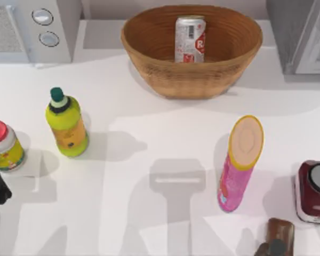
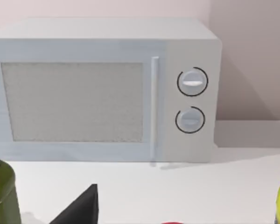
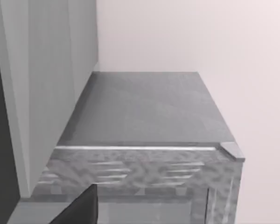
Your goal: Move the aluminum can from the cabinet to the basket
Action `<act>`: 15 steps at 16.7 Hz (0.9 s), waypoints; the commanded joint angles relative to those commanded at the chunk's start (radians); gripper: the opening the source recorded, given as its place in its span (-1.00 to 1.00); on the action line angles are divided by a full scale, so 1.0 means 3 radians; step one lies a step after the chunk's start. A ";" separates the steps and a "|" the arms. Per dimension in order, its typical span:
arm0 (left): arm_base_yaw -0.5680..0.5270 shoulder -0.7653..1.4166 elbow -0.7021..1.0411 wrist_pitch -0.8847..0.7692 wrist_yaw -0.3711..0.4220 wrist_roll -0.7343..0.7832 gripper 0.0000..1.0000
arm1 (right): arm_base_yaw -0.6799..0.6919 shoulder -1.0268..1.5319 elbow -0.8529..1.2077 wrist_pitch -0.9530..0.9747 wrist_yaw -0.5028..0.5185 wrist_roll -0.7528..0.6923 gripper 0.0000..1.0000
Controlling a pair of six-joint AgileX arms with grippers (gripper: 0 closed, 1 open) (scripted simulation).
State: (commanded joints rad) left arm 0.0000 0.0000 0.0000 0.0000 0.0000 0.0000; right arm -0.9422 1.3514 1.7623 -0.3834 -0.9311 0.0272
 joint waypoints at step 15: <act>0.0000 0.0000 0.0000 0.0000 0.0000 0.0000 1.00 | 0.4022 -0.0105 -0.0028 -0.0171 0.4017 -0.0050 1.00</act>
State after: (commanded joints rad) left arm 0.0000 0.0000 0.0000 0.0000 0.0000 0.0000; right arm 0.2643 1.3200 1.7539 -0.4348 0.2742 0.0124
